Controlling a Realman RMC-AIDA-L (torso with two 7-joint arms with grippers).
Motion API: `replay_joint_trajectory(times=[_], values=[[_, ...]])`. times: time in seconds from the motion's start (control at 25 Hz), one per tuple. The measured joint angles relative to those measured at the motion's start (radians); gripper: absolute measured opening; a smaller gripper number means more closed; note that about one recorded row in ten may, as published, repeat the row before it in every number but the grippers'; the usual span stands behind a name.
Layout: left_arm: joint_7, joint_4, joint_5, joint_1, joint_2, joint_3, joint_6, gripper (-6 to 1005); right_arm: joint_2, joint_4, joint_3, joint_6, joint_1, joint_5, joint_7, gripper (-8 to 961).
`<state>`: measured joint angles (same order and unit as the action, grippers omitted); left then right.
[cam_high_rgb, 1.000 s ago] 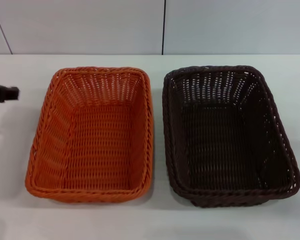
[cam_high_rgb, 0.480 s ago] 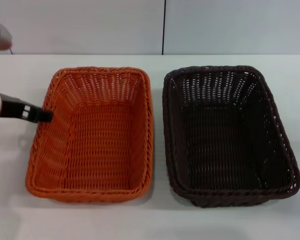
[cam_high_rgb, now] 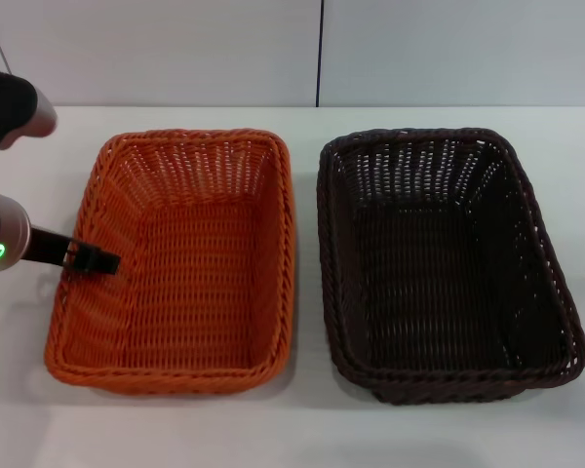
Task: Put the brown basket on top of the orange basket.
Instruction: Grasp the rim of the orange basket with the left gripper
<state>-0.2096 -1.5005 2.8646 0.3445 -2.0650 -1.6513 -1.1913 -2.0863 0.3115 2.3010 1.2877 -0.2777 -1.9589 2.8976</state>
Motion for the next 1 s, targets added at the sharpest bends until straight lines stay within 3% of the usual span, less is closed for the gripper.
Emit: replay_joint_trajectory(times=[0.24, 0.6, 1.0], values=[[0.022, 0.05, 0.001, 0.025, 0.0, 0.002, 0.005, 717, 0.0, -0.002, 0.0, -0.004, -0.001, 0.0, 0.0, 665], [0.015, 0.007, 0.001, 0.011, 0.001, 0.027, -0.002, 681, 0.0, -0.007, 0.0, -0.004, 0.001, 0.0, 0.0, 665], [0.013, -0.03, 0.008, -0.003, 0.003, 0.043, -0.004, 387, 0.0, -0.01, 0.0, 0.003, 0.003, 0.0, 0.0, 665]])
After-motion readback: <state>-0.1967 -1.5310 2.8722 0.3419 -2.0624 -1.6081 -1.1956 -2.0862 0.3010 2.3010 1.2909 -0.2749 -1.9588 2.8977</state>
